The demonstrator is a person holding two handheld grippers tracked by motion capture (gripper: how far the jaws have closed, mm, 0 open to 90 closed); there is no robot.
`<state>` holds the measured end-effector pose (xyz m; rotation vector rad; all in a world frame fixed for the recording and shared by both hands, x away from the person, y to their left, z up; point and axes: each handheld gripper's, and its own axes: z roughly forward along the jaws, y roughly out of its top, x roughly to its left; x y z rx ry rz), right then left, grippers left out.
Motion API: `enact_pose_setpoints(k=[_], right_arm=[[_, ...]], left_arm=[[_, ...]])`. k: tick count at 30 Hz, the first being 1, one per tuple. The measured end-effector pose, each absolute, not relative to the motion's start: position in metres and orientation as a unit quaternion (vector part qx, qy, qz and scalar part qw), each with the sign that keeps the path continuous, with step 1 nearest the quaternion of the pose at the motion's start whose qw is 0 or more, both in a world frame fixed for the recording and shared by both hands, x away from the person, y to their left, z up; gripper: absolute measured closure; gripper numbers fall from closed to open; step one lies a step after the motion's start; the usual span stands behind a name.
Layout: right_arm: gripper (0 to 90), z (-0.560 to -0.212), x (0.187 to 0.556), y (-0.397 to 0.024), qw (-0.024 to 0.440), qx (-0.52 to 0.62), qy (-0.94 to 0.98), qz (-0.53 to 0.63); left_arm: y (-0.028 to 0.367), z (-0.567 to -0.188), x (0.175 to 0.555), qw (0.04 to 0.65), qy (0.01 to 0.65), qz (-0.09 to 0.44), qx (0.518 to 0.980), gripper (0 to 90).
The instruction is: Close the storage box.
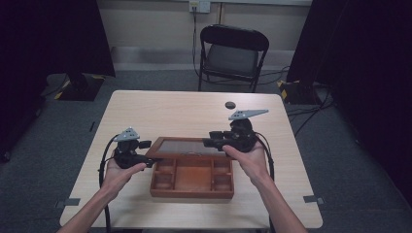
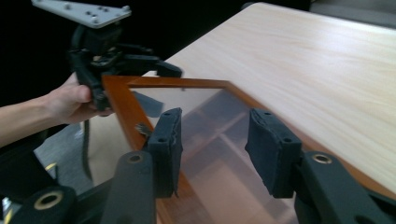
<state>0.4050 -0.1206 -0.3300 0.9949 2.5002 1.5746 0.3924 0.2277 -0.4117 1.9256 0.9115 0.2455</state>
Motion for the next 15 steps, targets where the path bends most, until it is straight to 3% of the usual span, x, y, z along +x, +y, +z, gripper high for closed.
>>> enact_pose_setpoints(k=[9, 15], right_arm=[[71.6, -0.336, 0.395, -0.091, -0.021, 0.279, 0.815, 0.507], [76.9, -0.343, 0.397, -0.087, -0.052, 0.271, 0.820, 0.500]], left_arm=[[0.225, -0.413, 0.390, 0.478, 0.369, 0.097, 0.791, 17.5], [0.225, -0.414, 0.388, 0.475, 0.365, 0.098, 0.795, 17.7]])
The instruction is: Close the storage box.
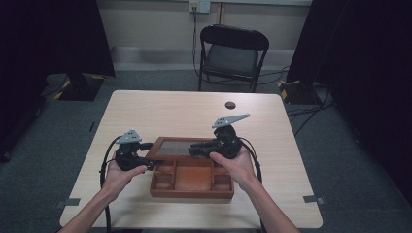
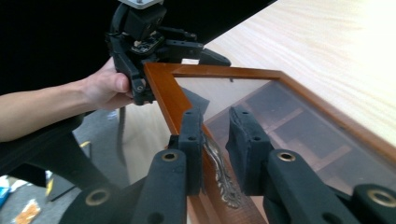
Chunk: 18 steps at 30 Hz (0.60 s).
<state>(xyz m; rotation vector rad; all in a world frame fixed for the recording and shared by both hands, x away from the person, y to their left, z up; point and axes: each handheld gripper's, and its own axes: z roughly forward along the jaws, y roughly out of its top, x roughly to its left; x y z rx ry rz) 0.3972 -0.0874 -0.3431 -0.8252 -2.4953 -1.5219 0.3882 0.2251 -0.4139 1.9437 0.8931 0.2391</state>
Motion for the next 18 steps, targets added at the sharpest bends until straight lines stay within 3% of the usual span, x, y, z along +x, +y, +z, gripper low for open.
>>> enact_pose_setpoints(k=[18], right_arm=[[81.0, -0.355, 0.404, -0.086, 0.075, -0.260, -0.831, -0.487]], left_arm=[[0.224, -0.421, 0.393, 0.469, 0.376, 0.082, 0.795, 19.2]])
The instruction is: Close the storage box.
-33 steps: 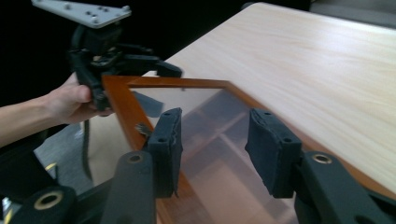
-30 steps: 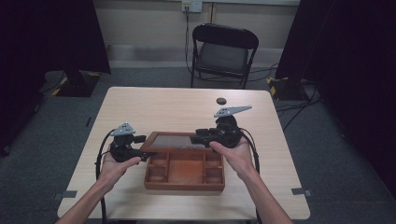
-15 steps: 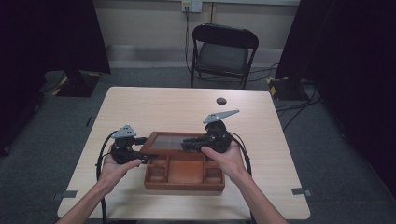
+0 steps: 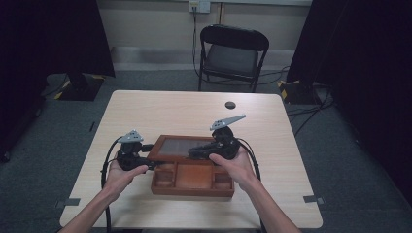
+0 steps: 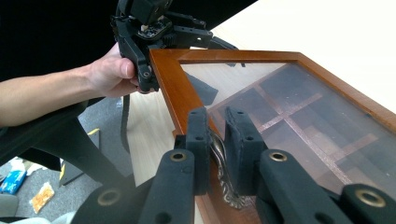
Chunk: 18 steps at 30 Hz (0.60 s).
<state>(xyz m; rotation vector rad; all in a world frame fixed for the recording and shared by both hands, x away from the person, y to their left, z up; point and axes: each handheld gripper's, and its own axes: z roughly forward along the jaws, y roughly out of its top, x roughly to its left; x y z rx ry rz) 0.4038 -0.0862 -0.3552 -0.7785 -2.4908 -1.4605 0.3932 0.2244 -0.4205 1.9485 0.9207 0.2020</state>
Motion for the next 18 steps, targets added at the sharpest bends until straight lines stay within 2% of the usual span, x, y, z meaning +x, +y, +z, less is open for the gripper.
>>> enact_pose_setpoints(k=[18], right_arm=[[80.9, -0.356, 0.403, -0.090, 0.057, -0.253, -0.838, -0.480]], left_arm=[[0.239, -0.425, 0.398, 0.463, 0.395, 0.090, 0.788, 19.5]])
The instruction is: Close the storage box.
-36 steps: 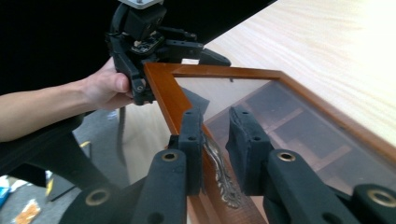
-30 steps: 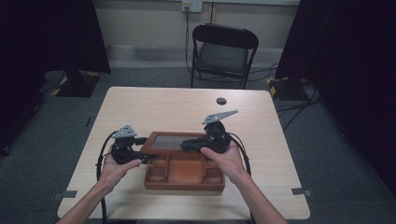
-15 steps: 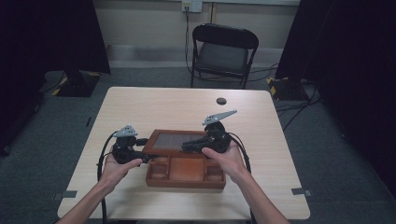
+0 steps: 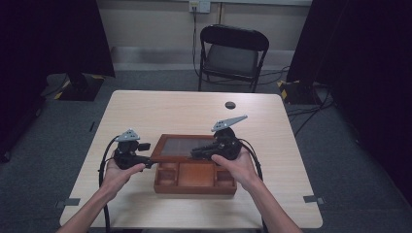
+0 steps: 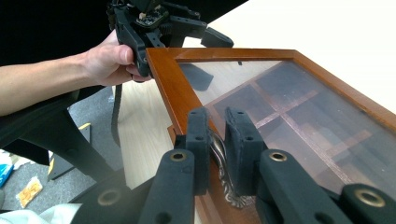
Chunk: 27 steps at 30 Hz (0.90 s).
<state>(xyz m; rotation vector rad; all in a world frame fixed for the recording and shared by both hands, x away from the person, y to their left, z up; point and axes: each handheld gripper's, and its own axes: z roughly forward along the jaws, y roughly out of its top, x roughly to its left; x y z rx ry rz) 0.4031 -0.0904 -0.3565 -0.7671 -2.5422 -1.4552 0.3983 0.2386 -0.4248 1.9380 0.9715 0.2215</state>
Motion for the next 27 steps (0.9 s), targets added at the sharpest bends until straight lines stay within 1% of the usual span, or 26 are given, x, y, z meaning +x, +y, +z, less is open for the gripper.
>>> enact_pose_setpoints(k=[3, 15, 24, 27], right_arm=[[80.7, -0.354, 0.403, -0.091, 0.049, -0.257, -0.836, -0.482], [80.8, -0.359, 0.398, -0.090, 0.051, -0.253, -0.842, -0.474], [80.9, -0.370, 0.392, -0.087, 0.053, -0.247, -0.852, -0.459], [81.0, -0.380, 0.388, -0.085, 0.057, -0.244, -0.857, -0.451]], left_arm=[[0.245, -0.426, 0.400, 0.461, 0.403, 0.094, 0.785, 19.6], [0.266, -0.426, 0.407, 0.458, 0.425, 0.108, 0.773, 20.1], [0.269, -0.428, 0.409, 0.453, 0.432, 0.112, 0.772, 20.1], [0.268, -0.428, 0.410, 0.451, 0.426, 0.114, 0.776, 20.1]])
